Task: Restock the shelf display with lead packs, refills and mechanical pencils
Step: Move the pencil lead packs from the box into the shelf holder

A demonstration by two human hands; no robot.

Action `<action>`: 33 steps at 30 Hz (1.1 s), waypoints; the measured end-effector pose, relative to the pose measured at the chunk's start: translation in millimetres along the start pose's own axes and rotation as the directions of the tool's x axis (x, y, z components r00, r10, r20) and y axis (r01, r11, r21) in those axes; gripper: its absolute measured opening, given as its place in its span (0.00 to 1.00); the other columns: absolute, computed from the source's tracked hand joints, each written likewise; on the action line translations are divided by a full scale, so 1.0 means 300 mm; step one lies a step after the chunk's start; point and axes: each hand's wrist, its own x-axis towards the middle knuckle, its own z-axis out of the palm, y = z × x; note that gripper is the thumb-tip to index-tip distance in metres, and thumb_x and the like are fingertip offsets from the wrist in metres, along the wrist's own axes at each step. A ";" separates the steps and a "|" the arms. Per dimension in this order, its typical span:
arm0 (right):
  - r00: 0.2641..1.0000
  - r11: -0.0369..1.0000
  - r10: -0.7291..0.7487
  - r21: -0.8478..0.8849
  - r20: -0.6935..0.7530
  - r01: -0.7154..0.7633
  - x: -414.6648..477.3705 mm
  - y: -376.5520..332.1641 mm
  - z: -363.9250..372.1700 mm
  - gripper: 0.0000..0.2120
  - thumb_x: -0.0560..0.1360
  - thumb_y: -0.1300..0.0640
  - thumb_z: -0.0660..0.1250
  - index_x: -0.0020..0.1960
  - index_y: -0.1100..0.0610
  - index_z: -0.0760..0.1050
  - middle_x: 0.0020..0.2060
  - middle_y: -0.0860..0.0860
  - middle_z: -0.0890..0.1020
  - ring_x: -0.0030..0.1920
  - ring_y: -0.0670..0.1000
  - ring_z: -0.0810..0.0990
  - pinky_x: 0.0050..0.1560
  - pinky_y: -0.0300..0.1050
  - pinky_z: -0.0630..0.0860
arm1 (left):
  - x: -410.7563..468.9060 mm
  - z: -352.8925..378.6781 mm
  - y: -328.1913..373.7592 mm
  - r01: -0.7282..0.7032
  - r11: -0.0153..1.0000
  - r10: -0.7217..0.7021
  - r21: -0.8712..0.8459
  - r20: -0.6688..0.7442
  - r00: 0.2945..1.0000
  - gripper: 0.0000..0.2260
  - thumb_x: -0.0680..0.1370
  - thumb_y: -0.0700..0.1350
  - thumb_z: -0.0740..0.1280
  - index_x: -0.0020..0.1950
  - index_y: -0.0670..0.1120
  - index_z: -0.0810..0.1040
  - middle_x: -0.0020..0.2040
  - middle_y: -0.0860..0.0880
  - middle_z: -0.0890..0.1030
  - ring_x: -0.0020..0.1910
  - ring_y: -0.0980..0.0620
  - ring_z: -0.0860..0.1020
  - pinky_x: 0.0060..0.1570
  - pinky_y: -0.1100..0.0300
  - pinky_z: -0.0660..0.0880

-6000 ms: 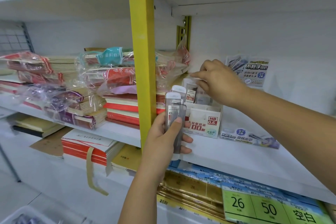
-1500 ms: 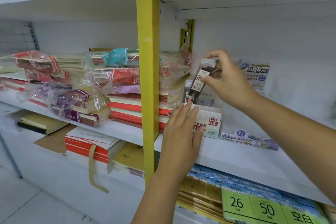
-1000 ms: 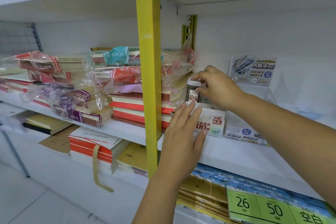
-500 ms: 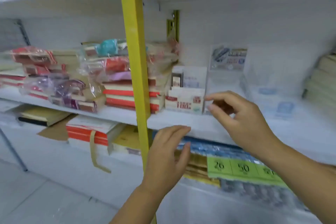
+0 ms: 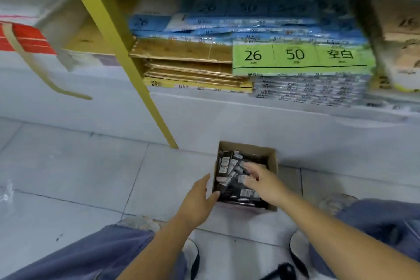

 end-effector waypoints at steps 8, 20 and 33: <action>0.997 0.998 0.049 -0.035 -0.052 -0.051 0.190 0.015 0.119 0.32 0.75 0.48 0.70 0.75 0.50 0.62 0.69 0.54 0.66 0.67 0.53 0.68 0.63 0.41 0.65 | 0.032 0.013 -0.031 0.023 0.977 -0.015 -0.214 0.039 0.999 0.20 0.83 0.41 0.62 0.75 0.51 0.69 0.68 0.54 0.77 0.66 0.56 0.76 0.61 0.72 0.70; 0.975 0.863 0.145 0.504 -0.170 -0.040 0.230 -0.031 0.200 0.46 0.65 0.71 0.75 0.75 0.54 0.55 0.60 0.49 0.71 0.50 0.36 0.74 0.41 0.24 0.72 | 0.022 -0.005 -0.024 -0.013 0.979 0.021 -0.203 0.035 0.999 0.20 0.83 0.43 0.63 0.75 0.54 0.70 0.66 0.62 0.76 0.61 0.67 0.75 0.54 0.81 0.66; 0.989 0.741 0.139 0.657 0.058 -0.143 0.195 -0.034 0.120 0.28 0.67 0.76 0.70 0.62 0.54 0.74 0.55 0.55 0.82 0.56 0.55 0.81 0.59 0.56 0.77 | 0.023 -0.026 0.020 0.037 0.955 -0.020 -0.294 0.059 0.998 0.20 0.82 0.43 0.64 0.74 0.51 0.70 0.67 0.55 0.77 0.62 0.57 0.78 0.52 0.74 0.74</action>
